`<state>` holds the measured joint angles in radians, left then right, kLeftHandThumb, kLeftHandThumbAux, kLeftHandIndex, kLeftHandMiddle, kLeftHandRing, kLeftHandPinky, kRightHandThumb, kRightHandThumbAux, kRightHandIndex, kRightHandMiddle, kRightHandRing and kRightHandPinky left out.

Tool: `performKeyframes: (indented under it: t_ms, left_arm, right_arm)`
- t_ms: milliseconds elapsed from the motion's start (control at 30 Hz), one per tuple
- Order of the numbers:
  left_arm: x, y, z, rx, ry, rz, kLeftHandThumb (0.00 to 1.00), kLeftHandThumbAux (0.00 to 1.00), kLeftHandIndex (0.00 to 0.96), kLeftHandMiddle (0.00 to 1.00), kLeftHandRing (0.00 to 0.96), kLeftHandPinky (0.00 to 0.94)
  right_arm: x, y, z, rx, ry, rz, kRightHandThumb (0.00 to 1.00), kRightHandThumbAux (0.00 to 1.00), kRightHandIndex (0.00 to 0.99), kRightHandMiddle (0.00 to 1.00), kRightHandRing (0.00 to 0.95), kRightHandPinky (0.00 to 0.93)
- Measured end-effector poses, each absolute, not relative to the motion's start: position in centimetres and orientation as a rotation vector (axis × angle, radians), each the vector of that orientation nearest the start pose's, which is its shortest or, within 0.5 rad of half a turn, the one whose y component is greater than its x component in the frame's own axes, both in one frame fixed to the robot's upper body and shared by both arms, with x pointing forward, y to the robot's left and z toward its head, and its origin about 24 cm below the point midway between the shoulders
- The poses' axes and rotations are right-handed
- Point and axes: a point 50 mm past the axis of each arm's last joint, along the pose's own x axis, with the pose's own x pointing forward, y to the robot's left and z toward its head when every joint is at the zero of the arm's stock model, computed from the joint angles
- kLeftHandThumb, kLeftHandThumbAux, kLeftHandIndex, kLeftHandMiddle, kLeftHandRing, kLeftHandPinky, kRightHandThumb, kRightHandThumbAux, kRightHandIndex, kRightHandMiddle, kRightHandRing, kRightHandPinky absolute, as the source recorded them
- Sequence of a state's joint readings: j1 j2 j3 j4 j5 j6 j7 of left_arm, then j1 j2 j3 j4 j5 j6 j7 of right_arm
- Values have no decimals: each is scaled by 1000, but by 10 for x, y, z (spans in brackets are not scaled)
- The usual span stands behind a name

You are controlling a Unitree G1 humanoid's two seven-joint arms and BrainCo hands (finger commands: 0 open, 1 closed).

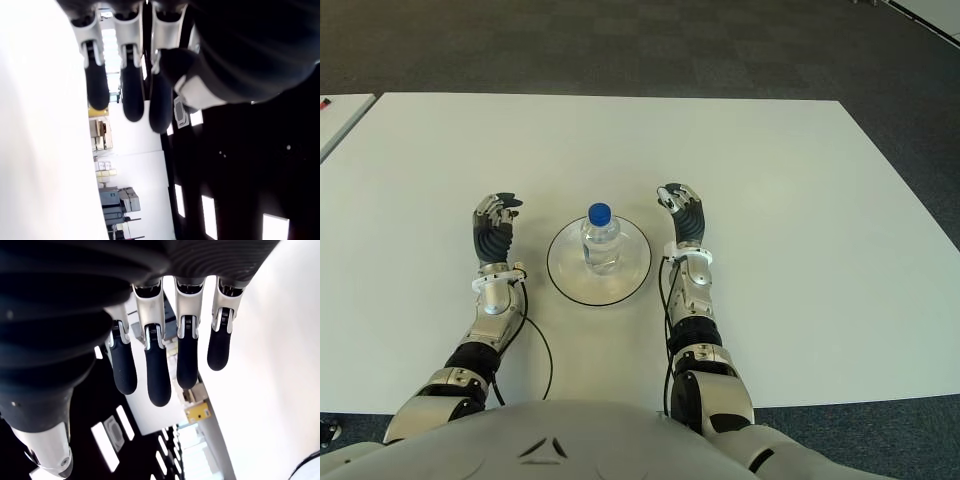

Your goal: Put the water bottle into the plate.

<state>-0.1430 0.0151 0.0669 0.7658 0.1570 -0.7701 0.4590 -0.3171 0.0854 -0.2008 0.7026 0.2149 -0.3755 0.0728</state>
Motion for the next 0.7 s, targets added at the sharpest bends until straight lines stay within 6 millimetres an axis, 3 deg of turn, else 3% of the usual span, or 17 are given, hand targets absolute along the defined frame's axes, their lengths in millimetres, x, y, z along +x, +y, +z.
performKeyframes:
  t_ms: [533, 700]
  left_arm:
    - [243, 170, -10, 80, -192, 393, 833, 677, 393, 471, 391, 405]
    - [240, 170, -10, 81, -185, 398, 834, 677, 396, 467, 385, 400]
  right_arm:
    - [294, -142, -1, 268, -23, -96, 711, 727, 426, 538, 533, 523]
    - [294, -142, -1, 256, -35, -97, 817, 695, 407, 498, 531, 515]
